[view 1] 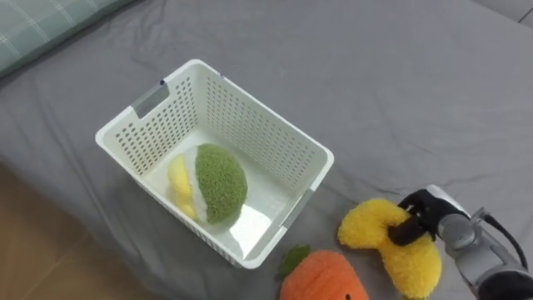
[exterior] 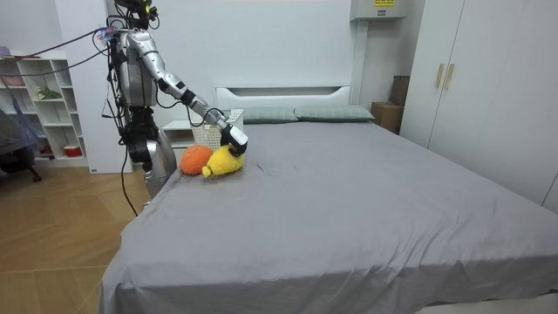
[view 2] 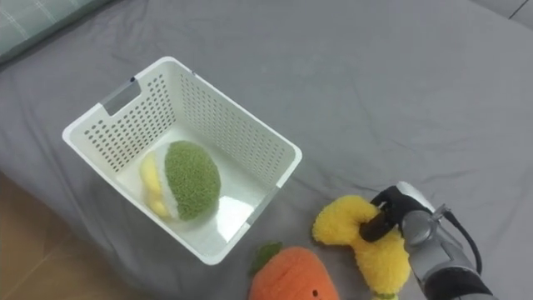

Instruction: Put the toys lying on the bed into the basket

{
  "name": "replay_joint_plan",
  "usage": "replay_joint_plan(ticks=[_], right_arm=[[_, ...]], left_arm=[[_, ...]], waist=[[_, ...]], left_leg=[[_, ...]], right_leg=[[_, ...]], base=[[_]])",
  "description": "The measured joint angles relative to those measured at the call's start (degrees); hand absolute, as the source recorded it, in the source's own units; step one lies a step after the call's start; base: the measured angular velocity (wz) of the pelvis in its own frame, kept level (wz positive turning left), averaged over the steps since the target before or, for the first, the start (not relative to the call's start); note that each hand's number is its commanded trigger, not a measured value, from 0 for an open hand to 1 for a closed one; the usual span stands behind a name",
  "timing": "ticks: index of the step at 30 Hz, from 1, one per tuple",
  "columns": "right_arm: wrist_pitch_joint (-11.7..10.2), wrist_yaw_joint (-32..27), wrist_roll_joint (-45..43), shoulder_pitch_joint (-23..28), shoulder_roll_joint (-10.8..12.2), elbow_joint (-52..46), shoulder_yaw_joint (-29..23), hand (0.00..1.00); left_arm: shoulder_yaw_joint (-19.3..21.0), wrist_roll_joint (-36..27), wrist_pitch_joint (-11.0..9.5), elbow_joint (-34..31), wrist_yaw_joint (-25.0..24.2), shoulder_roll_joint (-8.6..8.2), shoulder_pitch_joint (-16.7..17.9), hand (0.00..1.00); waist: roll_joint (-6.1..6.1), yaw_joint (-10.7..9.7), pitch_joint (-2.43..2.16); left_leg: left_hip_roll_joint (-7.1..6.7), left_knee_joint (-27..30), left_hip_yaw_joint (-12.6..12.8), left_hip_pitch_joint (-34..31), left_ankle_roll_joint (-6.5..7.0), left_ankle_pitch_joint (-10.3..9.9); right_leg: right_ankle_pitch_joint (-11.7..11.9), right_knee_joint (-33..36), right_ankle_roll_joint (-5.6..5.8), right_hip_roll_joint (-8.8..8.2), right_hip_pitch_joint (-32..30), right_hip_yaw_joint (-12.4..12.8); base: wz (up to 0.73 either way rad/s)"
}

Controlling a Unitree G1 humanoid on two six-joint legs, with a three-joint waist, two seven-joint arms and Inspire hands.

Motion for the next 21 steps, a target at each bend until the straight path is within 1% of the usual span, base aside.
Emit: replay_joint_plan(ticks=[4,6,7,8,9,12,13,14,15,16,17,19,21], right_arm=[[0.0,0.0,-0.6,2.8,0.0,-5.4,-3.0,1.00],[0.4,0.0,-0.6,5.0,0.0,-11.5,-4.8,1.00],[0.4,0.0,-0.6,5.2,0.0,-12.9,-5.3,1.00],[0.5,-0.1,-0.7,5.2,-0.1,-14.7,-5.9,1.00],[0.6,-0.1,-0.8,5.3,-0.1,-16.5,-6.5,1.00],[0.5,-0.7,-1.6,6.1,-0.2,-21.7,-8.9,1.00],[0.4,-0.7,-1.8,6.1,-0.2,-22.5,-9.4,1.00],[0.3,-0.7,-2.3,6.2,-0.2,-24.2,-10.3,1.00],[0.3,-0.7,-2.5,6.5,-0.2,-25.3,-10.7,1.00],[0.1,-0.9,-3.5,7.9,-0.2,-28.5,-11.8,1.00],[-0.1,-1.4,-4.1,9.3,-0.2,-31.7,-12.5,1.00],[-0.6,-1.8,-4.4,10.3,-0.1,-34.4,-12.5,1.00],[-0.6,-1.7,-4.6,10.9,-0.1,-37.4,-12.6,1.00]], left_arm=[[0.3,0.6,0.0,0.0,0.1,-0.18,1.1,0.00],[1.1,0.4,0.0,-0.2,0.8,-0.77,2.7,0.00],[1.3,0.4,0.0,-0.2,1.1,-0.96,2.9,0.00],[1.7,0.5,0.1,-0.2,1.3,-1.14,3.1,0.00],[3.1,0.6,0.0,-0.3,1.3,-1.36,3.2,0.00],[5.6,0.5,-0.4,0.4,1.8,-1.63,2.9,0.00],[5.7,0.4,-0.5,0.5,2.0,-1.64,2.9,0.00],[5.8,0.4,-0.6,0.6,2.2,-1.78,3.0,0.00],[6.2,0.5,-0.6,0.5,2.2,-1.98,3.0,0.00],[7.1,0.5,-0.6,0.4,2.2,-2.42,3.0,0.00],[7.7,0.4,-0.7,0.3,2.3,-2.72,2.9,0.00],[7.8,-0.2,-0.8,0.3,2.7,-3.03,2.8,0.00],[7.9,-0.1,-1.4,-0.2,3.4,-3.86,2.7,0.00]], waist=[[0.02,-0.6,-0.06],[0.28,-0.8,-0.18],[0.36,-1.1,-0.16],[0.54,-1.8,-0.24],[0.71,-2.2,-0.30],[1.26,-2.7,-0.40],[1.32,-2.9,-0.46],[1.49,-3.4,-0.34],[1.62,-3.5,-0.44],[1.76,-3.7,-0.66],[1.87,-3.9,-0.69],[2.05,-4.0,-0.73],[2.46,-4.2,-0.84]], left_leg=[[0.00,-0.7,0.5,1.6,0.05,0.0],[0.02,-1.6,1.3,3.2,0.17,0.0],[0.01,-1.7,1.4,3.5,0.20,0.0],[0.01,-1.9,1.5,3.9,0.24,0.1],[0.04,-2.0,1.7,4.5,0.25,0.1],[0.09,-2.9,2.2,6.1,0.30,0.1],[0.09,-3.0,2.3,6.3,0.31,0.1],[0.09,-3.2,2.5,7.0,0.33,0.1],[0.08,-3.2,2.6,7.1,0.35,0.1],[0.07,-3.2,2.7,7.1,0.37,0.1],[0.10,-3.2,2.9,7.3,0.40,0.1],[0.24,-3.3,3.7,7.9,0.44,0.2],[0.29,-3.5,4.3,8.0,0.47,0.2]], right_leg=[[-0.1,0.0,0.15,-0.10,1.1,0.6],[-0.2,0.1,0.36,-0.18,1.9,1.9],[-0.2,0.0,0.36,-0.19,2.0,2.1],[-0.2,0.1,0.37,-0.23,2.4,2.2],[-0.2,0.0,0.38,-0.23,2.9,2.3],[-0.3,0.0,0.46,-0.26,4.2,2.7],[-0.3,0.0,0.47,-0.26,4.3,2.9],[-0.3,0.0,0.49,-0.26,4.8,3.2],[-0.3,0.0,0.53,-0.27,4.9,3.3],[-0.3,0.0,0.55,-0.31,4.9,3.3],[-0.3,0.0,0.55,-0.31,4.9,3.5],[-0.3,0.0,0.55,-0.30,5.2,3.9],[-0.3,0.1,0.55,-0.30,5.1,4.7]], base=[[-0.07],[-0.23],[-0.19],[-0.09],[-0.07],[-0.08],[-0.09],[-0.07],[-0.07],[-0.05],[-0.07],[-0.16],[-0.16]])
